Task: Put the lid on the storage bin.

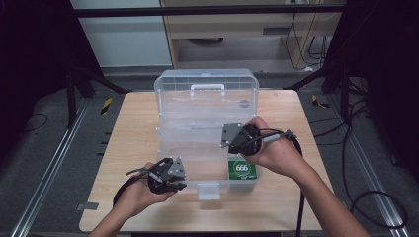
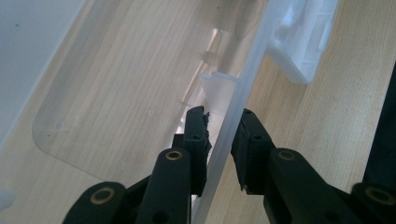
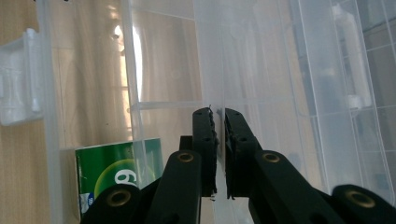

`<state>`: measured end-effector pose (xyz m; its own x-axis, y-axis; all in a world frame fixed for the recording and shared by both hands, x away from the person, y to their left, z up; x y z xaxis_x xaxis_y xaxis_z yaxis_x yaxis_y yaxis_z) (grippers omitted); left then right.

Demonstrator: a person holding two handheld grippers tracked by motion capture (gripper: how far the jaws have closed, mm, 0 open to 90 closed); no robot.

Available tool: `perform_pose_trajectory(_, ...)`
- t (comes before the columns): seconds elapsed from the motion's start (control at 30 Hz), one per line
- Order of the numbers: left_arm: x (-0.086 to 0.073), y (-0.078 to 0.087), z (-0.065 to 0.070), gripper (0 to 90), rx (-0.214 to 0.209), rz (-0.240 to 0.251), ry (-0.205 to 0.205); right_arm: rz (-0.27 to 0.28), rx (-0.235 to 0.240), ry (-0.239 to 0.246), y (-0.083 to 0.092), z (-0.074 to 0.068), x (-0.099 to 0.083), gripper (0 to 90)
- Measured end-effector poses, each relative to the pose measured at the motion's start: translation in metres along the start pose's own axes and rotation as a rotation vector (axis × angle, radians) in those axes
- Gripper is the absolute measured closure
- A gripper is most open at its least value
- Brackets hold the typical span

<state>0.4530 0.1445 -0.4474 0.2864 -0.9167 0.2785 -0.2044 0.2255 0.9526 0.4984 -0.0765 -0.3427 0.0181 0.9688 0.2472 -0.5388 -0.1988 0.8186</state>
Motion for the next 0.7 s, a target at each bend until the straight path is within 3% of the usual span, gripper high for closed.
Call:
perform_pose_trajectory(0.07,0.000,0.000,0.000,75.8,0.003,0.004,0.000,0.004,0.003,-0.002,0.001,-0.002,-0.001,84.6)
perform_pose_trajectory(0.1,-0.001,-0.001,0.004,75.6,-0.010,0.008,0.041,0.007,0.004,-0.002,0.001,-0.003,-0.001,84.6)
perform_pose_trajectory(0.17,-0.002,-0.001,0.005,75.3,-0.004,0.015,0.043,0.009,0.011,0.000,0.001,-0.006,-0.002,84.6)
perform_pose_trajectory(0.33,-0.003,-0.002,0.007,74.1,0.023,0.027,0.035,0.005,0.026,0.009,0.003,-0.011,-0.004,84.5)
perform_pose_trajectory(0.4,-0.004,-0.001,0.004,73.2,0.050,0.032,-0.001,0.009,0.032,0.004,0.003,-0.012,-0.005,84.3)
perform_pose_trajectory(0.47,-0.006,0.001,0.003,66.7,0.064,0.041,0.013,0.012,0.034,-0.001,0.003,-0.011,-0.006,84.2)
perform_pose_trajectory(0.57,-0.011,0.010,0.006,63.2,0.043,0.096,0.031,0.018,0.033,-0.002,0.003,-0.011,-0.006,84.2)
perform_pose_trajectory(0.6,-0.013,0.016,0.007,61.2,0.055,0.110,0.034,0.018,0.033,-0.001,0.003,-0.011,-0.006,84.2)
perform_pose_trajectory(0.7,-0.018,0.036,0.011,56.1,0.042,0.208,0.058,0.020,0.032,-0.003,0.003,-0.011,-0.006,84.2)
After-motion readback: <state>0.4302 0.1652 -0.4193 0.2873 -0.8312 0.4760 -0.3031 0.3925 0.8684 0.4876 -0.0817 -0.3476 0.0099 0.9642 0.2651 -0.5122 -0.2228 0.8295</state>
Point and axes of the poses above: each handheld gripper's, and its own axes: y roughly backward along the jaws, x roughly out of its top, z roughly to its right, the point moved 4 cm from there along -y, roughly forward along the jaws, and after that the axes turned 12 degrees about -z, right-handed, at the moved point
